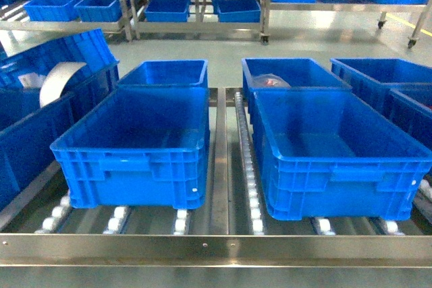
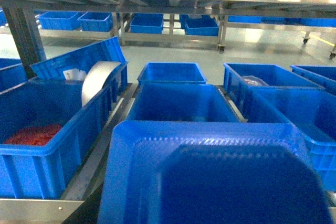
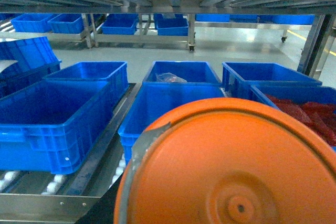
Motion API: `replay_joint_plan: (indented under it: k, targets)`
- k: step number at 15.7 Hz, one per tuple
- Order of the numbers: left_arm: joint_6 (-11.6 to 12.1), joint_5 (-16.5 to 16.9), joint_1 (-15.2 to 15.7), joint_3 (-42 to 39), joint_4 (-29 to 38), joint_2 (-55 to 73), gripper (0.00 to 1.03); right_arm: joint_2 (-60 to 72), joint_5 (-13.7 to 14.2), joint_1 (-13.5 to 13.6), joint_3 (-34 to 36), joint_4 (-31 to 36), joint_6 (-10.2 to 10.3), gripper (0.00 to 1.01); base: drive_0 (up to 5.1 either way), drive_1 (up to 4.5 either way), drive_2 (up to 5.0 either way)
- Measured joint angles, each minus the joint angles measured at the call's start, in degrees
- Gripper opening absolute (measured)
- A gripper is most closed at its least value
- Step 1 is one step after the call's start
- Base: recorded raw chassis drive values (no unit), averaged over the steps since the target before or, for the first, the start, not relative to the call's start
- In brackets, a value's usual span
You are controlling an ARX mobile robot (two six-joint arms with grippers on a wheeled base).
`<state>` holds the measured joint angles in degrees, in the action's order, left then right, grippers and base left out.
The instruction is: Sort blue parts and orange caps into right shelf containers
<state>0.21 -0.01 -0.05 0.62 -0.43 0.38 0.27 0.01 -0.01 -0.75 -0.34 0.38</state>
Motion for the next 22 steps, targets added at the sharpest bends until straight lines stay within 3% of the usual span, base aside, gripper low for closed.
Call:
replay_joint_plan:
  k: [22]
  targets:
    - [0.00,0.00,0.00,0.00,0.00,0.00,0.42,0.00,-0.04,0.00,0.00,-0.04,-0.02,0.43,0.0,0.00,0.0]
